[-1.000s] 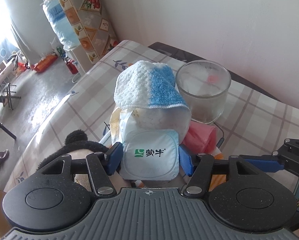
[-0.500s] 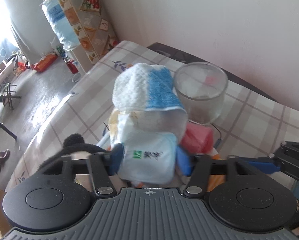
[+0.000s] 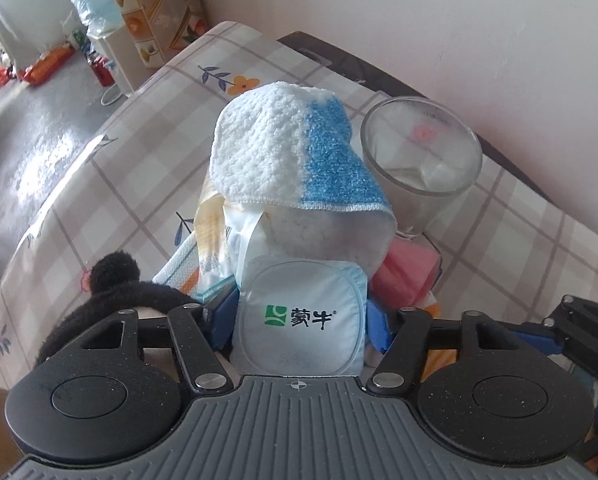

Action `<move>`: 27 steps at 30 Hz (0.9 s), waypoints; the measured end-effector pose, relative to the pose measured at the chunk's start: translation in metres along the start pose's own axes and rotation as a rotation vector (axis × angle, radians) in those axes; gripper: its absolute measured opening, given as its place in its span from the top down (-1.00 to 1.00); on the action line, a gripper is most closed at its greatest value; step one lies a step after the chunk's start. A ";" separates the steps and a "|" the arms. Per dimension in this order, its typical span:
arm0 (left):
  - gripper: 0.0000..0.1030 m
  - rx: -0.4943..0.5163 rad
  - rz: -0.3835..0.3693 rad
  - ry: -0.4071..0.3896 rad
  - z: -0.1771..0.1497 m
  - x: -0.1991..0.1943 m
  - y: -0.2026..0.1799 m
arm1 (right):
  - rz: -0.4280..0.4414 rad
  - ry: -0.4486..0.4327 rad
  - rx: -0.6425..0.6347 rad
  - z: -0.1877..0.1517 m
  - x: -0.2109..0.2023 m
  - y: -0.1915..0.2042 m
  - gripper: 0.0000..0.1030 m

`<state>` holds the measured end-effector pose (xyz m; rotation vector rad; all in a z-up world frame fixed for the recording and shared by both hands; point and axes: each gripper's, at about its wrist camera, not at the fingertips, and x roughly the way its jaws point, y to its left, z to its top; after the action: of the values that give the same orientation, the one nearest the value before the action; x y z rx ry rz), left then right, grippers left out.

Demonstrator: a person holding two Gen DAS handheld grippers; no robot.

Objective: Organize soft objects
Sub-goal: 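Grasp the yogurt cup with green-printed lid with the left gripper and lift, then grasp the white-and-blue knit towel with the right gripper while the left gripper holds the yogurt cup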

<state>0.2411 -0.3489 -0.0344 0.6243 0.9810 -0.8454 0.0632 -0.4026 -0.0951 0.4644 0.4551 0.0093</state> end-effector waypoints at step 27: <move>-0.20 -0.100 0.015 -0.209 -0.090 -0.090 -0.020 | -0.123 -0.028 -0.061 0.006 -0.038 -0.010 -0.27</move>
<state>0.1567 -0.2606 0.0059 0.4472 0.8223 -0.8253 0.0304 -0.4186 -0.0791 0.3751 0.4546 -0.1018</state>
